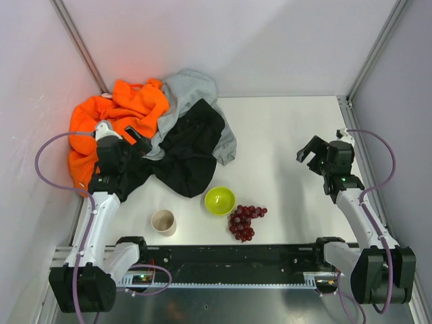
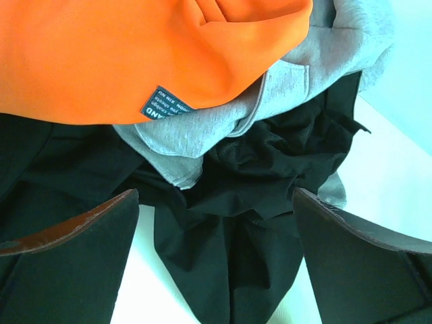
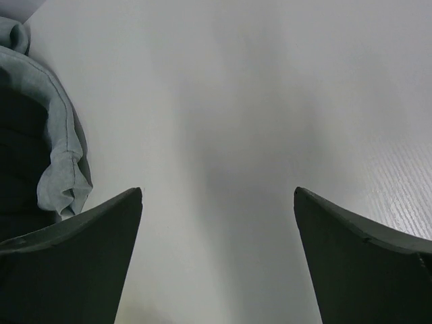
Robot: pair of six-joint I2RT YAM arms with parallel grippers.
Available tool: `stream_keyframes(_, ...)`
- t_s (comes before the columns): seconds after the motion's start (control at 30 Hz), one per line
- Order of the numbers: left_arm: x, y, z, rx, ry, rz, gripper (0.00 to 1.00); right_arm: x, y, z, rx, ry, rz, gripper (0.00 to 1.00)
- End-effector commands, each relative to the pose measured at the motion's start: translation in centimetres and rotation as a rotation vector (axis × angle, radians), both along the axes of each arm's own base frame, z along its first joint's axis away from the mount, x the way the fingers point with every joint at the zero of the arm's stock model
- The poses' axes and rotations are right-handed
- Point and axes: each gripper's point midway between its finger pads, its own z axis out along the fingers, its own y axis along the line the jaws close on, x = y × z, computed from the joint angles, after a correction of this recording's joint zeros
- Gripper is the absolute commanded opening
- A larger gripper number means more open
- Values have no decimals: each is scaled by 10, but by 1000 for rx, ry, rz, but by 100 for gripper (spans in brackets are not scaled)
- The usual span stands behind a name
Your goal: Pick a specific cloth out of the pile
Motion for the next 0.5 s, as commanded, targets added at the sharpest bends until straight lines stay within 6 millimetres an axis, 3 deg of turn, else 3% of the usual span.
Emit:
stream_keyframes(0.0,5,3,15,50,-25,-17,100,9,-1,19,24,-30,9,99)
stream_keyframes(0.2,-1,7,7,53,37,-17,100,10,-5,18,89,13,-12,99)
stream_keyframes(0.47,15,-20,-9,-51,148,-206,100,5,-6,15,173,53,4,99)
